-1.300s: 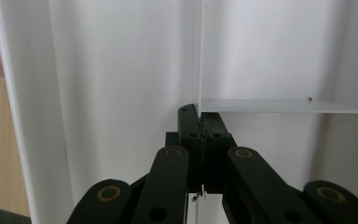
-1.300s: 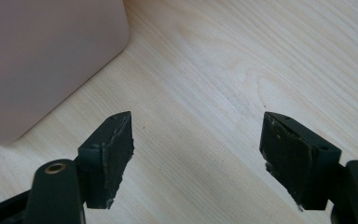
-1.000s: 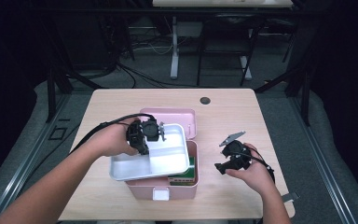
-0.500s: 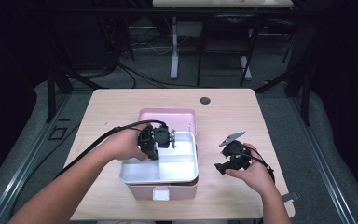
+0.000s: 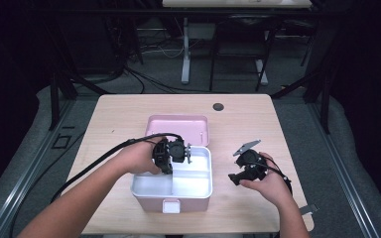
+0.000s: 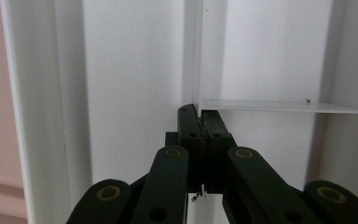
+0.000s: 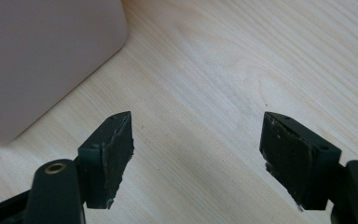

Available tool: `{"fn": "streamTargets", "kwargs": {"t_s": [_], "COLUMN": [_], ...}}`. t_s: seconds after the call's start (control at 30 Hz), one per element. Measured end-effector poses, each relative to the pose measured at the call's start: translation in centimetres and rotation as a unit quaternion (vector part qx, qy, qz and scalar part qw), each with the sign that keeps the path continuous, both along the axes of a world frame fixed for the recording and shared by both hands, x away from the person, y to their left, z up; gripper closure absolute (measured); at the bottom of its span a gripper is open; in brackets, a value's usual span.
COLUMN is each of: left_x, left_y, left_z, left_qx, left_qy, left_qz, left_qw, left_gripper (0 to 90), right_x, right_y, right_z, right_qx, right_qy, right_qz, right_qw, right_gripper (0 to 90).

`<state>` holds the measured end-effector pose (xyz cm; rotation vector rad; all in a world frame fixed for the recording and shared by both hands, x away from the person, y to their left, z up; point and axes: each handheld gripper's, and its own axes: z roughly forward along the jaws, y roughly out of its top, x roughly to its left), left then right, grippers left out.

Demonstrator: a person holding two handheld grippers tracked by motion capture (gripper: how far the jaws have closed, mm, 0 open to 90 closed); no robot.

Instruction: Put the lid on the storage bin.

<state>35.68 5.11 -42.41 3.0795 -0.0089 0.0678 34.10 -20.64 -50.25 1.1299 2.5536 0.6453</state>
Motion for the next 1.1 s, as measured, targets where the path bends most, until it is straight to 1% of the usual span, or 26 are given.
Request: {"fn": "streamTargets", "kwargs": {"t_s": [0.03, 0.1, 0.23, 0.27, 0.3, 0.33, 0.37, 0.4, 0.43, 0.47, 0.53, 0.57, 0.63, 0.67, 0.73, 0.8, 0.83, 0.87, 0.93, 0.97, 1.0, 1.03, 1.1], "left_x": [0.0, 0.0, 0.2, 0.2, 0.2, 0.3, 0.3, 0.3, 0.3, 0.3, 0.3, 0.2, 0.2, 0.2, 0.2, 0.2, 0.2, 0.2, 0.2, 0.2, 0.2, 0.2, 0.2], "left_y": [0.0, -0.1, 0.1, 0.1, 0.1, 0.1, 0.1, 0.1, 0.1, 0.1, 0.1, 0.0, -0.1, -0.1, -0.1, -0.1, -0.2, -0.2, -0.2, -0.3, -0.3, -0.4, -0.4], "left_z": [-0.1, -0.3, -0.8, -0.9, -1.0, -1.1, -1.2, -1.3, -1.3, -1.3, -1.4, -1.5, -1.5, -1.5, -1.5, -1.5, -1.6, -1.6, -1.6, -1.6, -1.6, -1.6, -1.6], "left_qx": [0.001, 0.003, -0.004, -0.007, -0.006, -0.006, -0.007, -0.005, -0.005, -0.006, -0.006, -0.004, 0.002, 0.002, 0.003, 0.004, 0.003, 0.004, 0.004, 0.006, 0.009, 0.011, 0.009], "left_qy": [-0.001, 0.000, 0.007, 0.008, 0.009, 0.009, 0.009, 0.010, 0.010, 0.010, 0.009, 0.008, 0.006, 0.007, 0.008, 0.007, 0.007, 0.007, 0.008, 0.009, 0.008, 0.008, 0.007], "left_qz": [0.001, -0.001, 0.003, 0.006, 0.004, 0.006, 0.007, 0.008, 0.009, 0.008, 0.008, 0.008, 0.006, 0.008, 0.009, 0.007, 0.009, 0.009, 0.011, 0.012, 0.013, 0.014, 0.014], "left_qw": [1.0000, 1.0000, 1.0000, 0.9999, 0.9999, 0.9999, 0.9999, 0.9999, 0.9999, 0.9999, 0.9999, 0.9999, 1.0000, 0.9999, 0.9999, 0.9999, 0.9999, 0.9999, 0.9999, 0.9999, 0.9998, 0.9998, 0.9998], "left_gripper": [89.0, 89.0, 88.9, 88.8, 88.8, 88.8, 88.7, 88.5, 88.4, 88.4, 88.3, 88.2, 87.9, 87.9, 87.8, 87.8, 87.7, 87.7, 87.6, 87.5, 87.2, 87.2, 87.1], "right_x": [0.0, 0.0, 0.1, 0.1, 0.1, 0.2, 0.2, 0.2, 0.2, 0.3, 0.3, 0.3, 0.3, 0.4, 0.5, 0.7, 0.7, 0.8, 1.0, 1.1, 1.2, 1.2, 1.4], "right_y": [0.0, -0.1, -0.1, -0.1, -0.1, -0.1, -0.1, -0.1, 0.0, 0.0, 0.0, 0.0, 0.1, 0.1, 0.2, 0.3, 0.4, 0.3, 0.2, 0.1, 0.1, 0.0, 0.0], "right_z": [0.1, 0.1, 0.0, -0.2, -0.2, -0.2, -0.4, -0.4, -0.4, -0.6, -0.6, -0.5, -0.6, -0.7, -0.9, -1.2, -1.3, -1.3, -1.4, -1.3, -1.3, -1.3, -1.2], "right_qx": [-0.005, -0.006, -0.005, -0.001, -0.002, -0.005, 0.000, -0.007, -0.006, 0.000, 0.008, 0.007, 0.011, 0.008, 0.005, 0.000, -0.001, 0.005, 0.009, 0.009, 0.018, 0.019, 0.038], "right_qy": [0.007, 0.007, 0.007, 0.003, 0.003, 0.008, 0.006, 0.010, 0.011, 0.008, 0.017, 0.020, 0.011, 0.009, 0.007, 0.010, 0.012, 0.013, 0.007, 0.011, 0.005, 0.003, 0.011], "right_qz": [0.000, -0.001, -0.002, -0.004, -0.005, -0.004, -0.004, -0.004, -0.005, -0.008, -0.006, -0.005, -0.009, -0.011, -0.015, -0.016, -0.023, -0.027, -0.032, -0.037, -0.042, -0.047, -0.044], "right_qw": [1.0000, 1.0000, 1.0000, 1.0000, 1.0000, 0.9999, 1.0000, 0.9999, 0.9999, 0.9999, 0.9998, 0.9998, 0.9998, 0.9999, 0.9998, 0.9998, 0.9997, 0.9996, 0.9994, 0.9992, 0.9989, 0.9987, 0.9982], "right_gripper": [25.7, 25.7, 25.7, 25.8, 26.1, 26.5, 26.9, 27.2, 27.4, 27.9, 30.7, 30.7, 30.7, 30.7, 31.6, 34.3, 34.5, 34.6, 35.3, 36.3, 37.7, 38.5, 39.7]}}
